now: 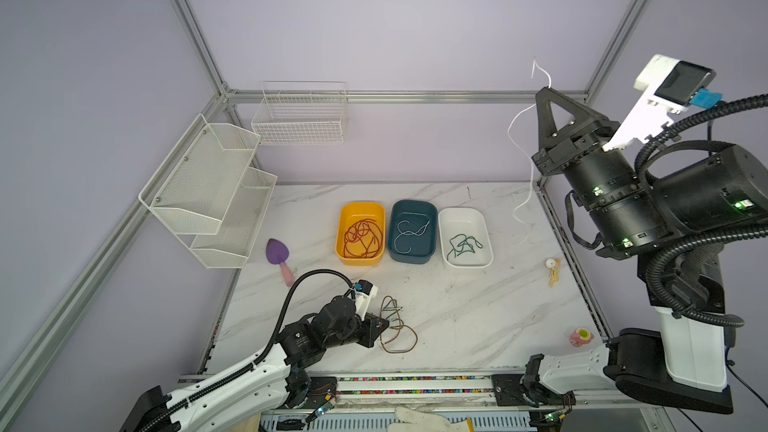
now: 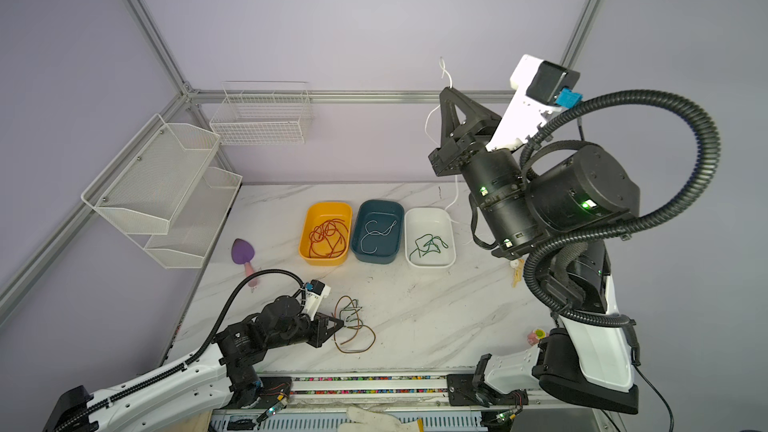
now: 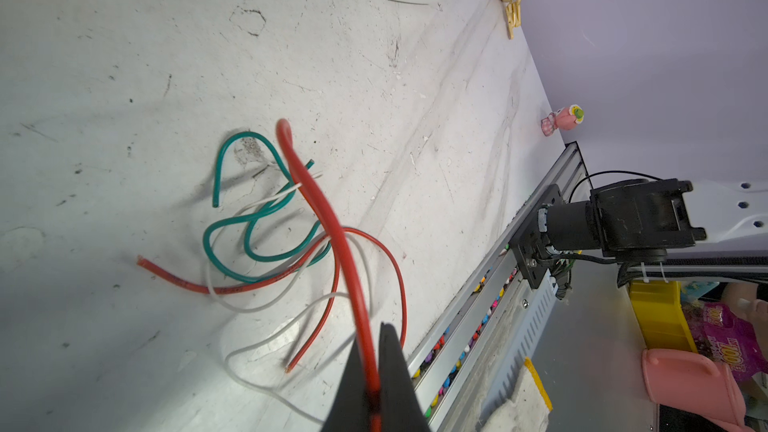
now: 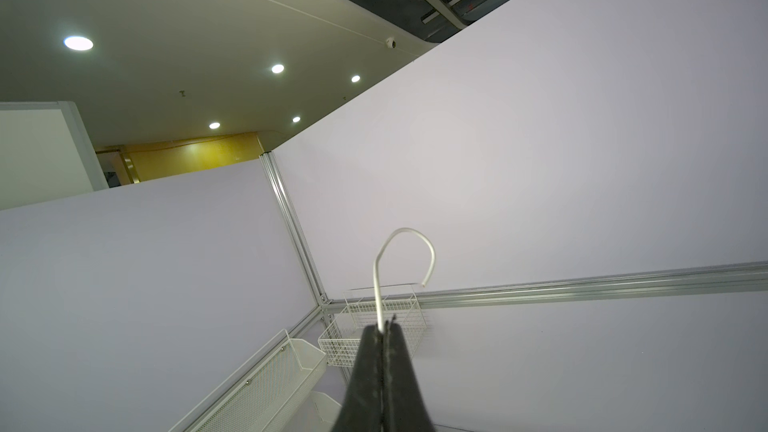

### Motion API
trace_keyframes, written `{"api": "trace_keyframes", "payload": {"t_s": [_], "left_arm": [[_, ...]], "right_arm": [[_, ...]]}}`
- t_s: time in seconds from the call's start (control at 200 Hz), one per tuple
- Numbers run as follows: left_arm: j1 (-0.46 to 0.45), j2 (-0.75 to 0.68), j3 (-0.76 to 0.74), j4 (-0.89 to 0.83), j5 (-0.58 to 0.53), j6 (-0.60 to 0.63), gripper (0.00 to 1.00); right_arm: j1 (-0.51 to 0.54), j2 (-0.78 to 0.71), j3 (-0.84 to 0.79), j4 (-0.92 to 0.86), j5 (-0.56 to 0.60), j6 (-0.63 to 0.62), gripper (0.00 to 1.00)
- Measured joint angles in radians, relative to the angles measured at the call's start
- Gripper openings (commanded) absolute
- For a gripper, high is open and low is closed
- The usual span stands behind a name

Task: Untangle the cables
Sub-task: 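Pull the white wire up and away from the tangle with the right gripper, then carry the white wire over the dark teal tub with the right gripper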

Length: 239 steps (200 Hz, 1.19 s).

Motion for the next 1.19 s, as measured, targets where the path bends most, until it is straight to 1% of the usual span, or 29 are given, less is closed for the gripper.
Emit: {"api": "trace_keyframes", "payload": {"t_s": [0.125, 0.23, 0.395, 0.53, 0.59, 0.66, 0.795, 0.88, 0.98, 1.11, 1.195], "left_arm": [[0.0, 0.008, 0.005, -0.009, -0.006, 0.002, 0.0], [0.0, 0.016, 0.034, -0.058, -0.019, 0.01, 0.0], [0.0, 0.016, 0.156, -0.158, -0.068, 0.058, 0.0], [0.0, 0.008, 0.272, -0.261, -0.135, 0.139, 0.0], [0.0, 0.006, 0.319, -0.303, -0.166, 0.187, 0.0], [0.0, 0.002, 0.36, -0.339, -0.206, 0.242, 0.0], [0.0, -0.031, 0.368, -0.384, -0.285, 0.305, 0.0], [0.0, -0.053, 0.368, -0.395, -0.307, 0.322, 0.0], [0.0, -0.066, 0.368, -0.401, -0.324, 0.338, 0.0], [0.0, -0.066, 0.368, -0.404, -0.332, 0.342, 0.0], [0.0, -0.054, 0.368, -0.405, -0.331, 0.343, 0.0]], "right_arm": [[0.0, 0.01, -0.033, 0.0, -0.011, 0.0, 0.0], [0.0, 0.015, -0.069, 0.0, -0.023, -0.001, 0.0], [0.0, 0.03, -0.121, 0.0, -0.033, -0.001, 0.0], [-0.018, 0.063, -0.147, 0.003, -0.063, 0.002, 0.0], [-0.046, 0.079, -0.159, 0.003, -0.1, 0.011, 0.0], [-0.102, 0.101, -0.175, 0.002, -0.153, 0.029, 0.0], [-0.23, 0.137, -0.192, -0.001, -0.267, 0.071, 0.0], [-0.28, 0.159, -0.193, 0.0, -0.322, 0.084, 0.0], [-0.313, 0.182, -0.193, 0.001, -0.388, 0.097, 0.0], [-0.357, 0.214, -0.192, 0.003, -0.47, 0.107, 0.0], [-0.387, 0.237, -0.192, 0.005, -0.502, 0.117, 0.0]]}}
